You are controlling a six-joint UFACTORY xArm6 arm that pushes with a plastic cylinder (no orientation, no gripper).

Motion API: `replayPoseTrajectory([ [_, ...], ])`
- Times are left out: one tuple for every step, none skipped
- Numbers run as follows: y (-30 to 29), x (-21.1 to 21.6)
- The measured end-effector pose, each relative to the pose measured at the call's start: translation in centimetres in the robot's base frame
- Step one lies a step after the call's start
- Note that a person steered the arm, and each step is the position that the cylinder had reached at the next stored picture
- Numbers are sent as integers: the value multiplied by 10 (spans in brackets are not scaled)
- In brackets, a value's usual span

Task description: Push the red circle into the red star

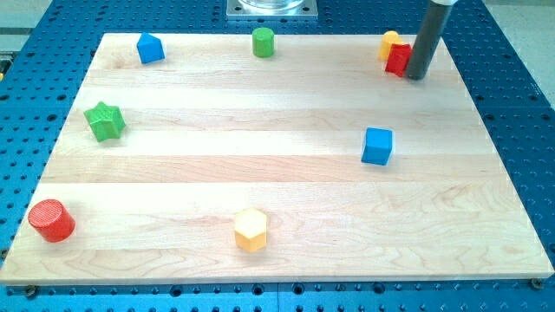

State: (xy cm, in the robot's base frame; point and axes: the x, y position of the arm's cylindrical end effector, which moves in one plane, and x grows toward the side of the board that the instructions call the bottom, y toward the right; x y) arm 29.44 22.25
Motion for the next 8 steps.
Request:
replayPoseTrajectory([
  [-16, 14],
  [-79, 30],
  [-127, 66],
  [-197, 113],
  [-243, 149],
  [-302, 170],
  [-343, 190],
  [-405, 192],
])
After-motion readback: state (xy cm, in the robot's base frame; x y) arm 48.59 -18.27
